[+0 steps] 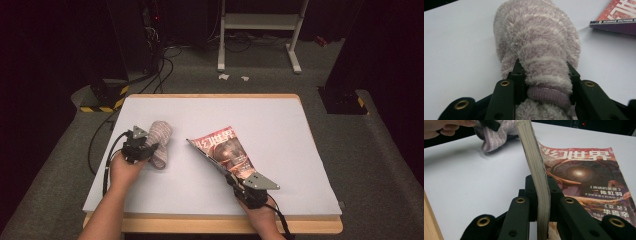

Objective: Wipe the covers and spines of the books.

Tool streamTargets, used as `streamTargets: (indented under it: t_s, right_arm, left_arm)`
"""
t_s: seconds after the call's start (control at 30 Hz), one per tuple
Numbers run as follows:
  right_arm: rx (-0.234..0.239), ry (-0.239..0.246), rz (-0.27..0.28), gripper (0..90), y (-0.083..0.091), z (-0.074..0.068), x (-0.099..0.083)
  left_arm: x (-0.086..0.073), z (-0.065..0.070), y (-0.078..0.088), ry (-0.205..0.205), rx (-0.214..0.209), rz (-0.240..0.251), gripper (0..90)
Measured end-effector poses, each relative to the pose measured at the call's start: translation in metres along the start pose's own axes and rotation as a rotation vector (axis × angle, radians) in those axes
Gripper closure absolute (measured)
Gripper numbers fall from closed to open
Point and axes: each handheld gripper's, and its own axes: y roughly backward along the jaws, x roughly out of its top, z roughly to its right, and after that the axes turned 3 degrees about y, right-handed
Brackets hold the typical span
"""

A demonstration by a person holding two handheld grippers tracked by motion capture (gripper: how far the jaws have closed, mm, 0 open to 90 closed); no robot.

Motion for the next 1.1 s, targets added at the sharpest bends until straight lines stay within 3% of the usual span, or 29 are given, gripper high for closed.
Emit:
streamTargets:
  t_s: [0.27,0.37,0.5,0.63,0.87,1.1]
  right_arm:
    - [-0.002,0.001,-0.002,83.7,0.000,-0.001,0.000]
    - [-0.002,0.001,-0.003,83.7,0.000,-0.001,0.000]
    - [-0.003,0.004,-0.004,83.6,0.000,-0.001,-0.001]
    - [-0.005,0.007,-0.005,83.5,-0.001,-0.002,-0.001]
    - [-0.005,0.013,-0.008,83.2,-0.001,-0.003,-0.001]
    - [-0.004,0.015,-0.009,83.1,-0.001,-0.003,-0.002]
  left_arm:
    - [-0.025,-0.010,0.006,0.088,-0.051,-0.003,61.5]
    - [-0.032,-0.011,0.004,0.098,-0.051,-0.005,60.0]
    - [-0.043,-0.015,0.003,0.148,-0.065,0.018,58.4]
    - [-0.046,-0.015,0.003,0.160,-0.070,0.026,56.3]
    - [-0.044,-0.013,0.008,0.168,-0.062,0.048,42.3]
    - [-0.044,-0.012,0.011,0.171,-0.072,0.064,38.4]
